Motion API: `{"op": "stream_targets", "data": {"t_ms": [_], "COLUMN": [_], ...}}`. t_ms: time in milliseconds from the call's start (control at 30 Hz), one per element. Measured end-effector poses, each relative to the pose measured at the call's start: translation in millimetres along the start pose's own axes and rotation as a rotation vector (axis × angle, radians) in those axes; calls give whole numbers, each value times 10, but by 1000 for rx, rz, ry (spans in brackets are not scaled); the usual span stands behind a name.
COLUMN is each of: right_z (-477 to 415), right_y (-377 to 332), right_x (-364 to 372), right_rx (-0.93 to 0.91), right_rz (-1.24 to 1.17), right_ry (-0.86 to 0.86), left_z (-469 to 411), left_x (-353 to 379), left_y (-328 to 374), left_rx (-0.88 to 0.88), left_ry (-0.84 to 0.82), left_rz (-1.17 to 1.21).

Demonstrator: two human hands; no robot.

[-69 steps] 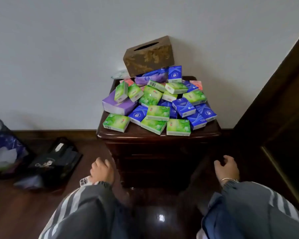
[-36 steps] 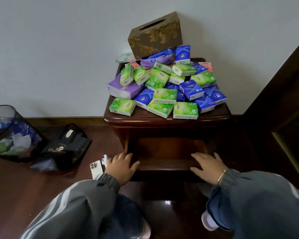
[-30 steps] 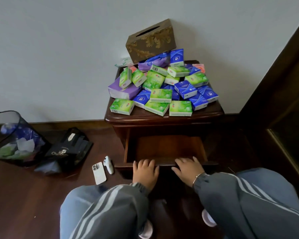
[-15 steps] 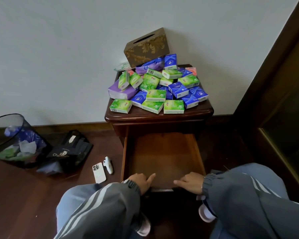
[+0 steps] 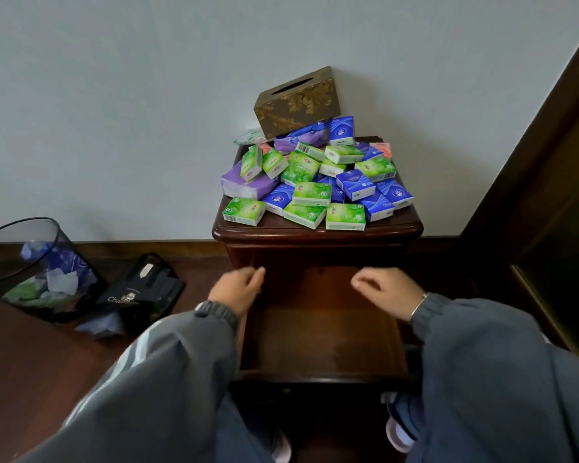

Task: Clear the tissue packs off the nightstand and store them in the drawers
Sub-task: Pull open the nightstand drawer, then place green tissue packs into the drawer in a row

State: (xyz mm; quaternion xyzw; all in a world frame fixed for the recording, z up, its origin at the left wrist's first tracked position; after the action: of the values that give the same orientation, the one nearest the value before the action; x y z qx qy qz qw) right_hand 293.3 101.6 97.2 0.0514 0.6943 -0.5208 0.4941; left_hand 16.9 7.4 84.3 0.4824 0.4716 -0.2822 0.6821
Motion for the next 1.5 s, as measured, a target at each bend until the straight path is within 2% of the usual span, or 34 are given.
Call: {"op": "stream_targets", "data": {"t_ms": [100, 200, 367, 500, 700, 867, 967, 1033, 1267, 1400, 1500], "right_z": [-224, -472, -863, -885, -854, -852, -800, -714, -359, -269, -257], "right_y": [-143, -263, -343, -234, -200, -242, -242, -246, -812, -1157, -1278], "right_x": [-535, -771, -472, -257, -278, -376, -442, -504, -549, -423, -264], "right_rx": [-133, -136, -27, -3, -98, -232, -327, -340, -337, -196, -76], "right_rz": [87, 156, 422, 525, 637, 670, 578, 448, 44, -155, -205], "right_ry": [387, 529, 406, 440, 503, 474, 502, 568, 696, 639, 558], "left_z": [-231, -471, -825, -994, -1040, -998, -859, -729, -388, -162, -22], "left_x": [-524, -778, -714, -599, -574, -659, -708, -695, -578, -434, -351], "left_y": [-9, 11, 41, -7, -60, -106, -30, 38, 360, 651, 830], "left_rx": [27, -16, -278, -498, -405, -350, -237, -186, -143, -201, -220], "left_ry": [349, 461, 323, 196, 271, 300, 376, 370, 88, -50, -86], "left_rz": [4, 2, -12, 43, 53, 130, 320, 472, 1145, 1364, 1421]}}
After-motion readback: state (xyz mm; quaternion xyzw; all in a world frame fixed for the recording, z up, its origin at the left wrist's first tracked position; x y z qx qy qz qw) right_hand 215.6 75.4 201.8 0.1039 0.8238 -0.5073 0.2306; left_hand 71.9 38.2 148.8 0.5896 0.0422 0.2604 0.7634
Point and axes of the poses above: each hand's wrist, its own z-axis away from the middle knuckle, its own x-axis out of the palm, y = z × x, the point moved 5 cm from there along -z, towards the middle knuckle, and after that the axes turned 10 degrees about -z, right-handed, at the moved point
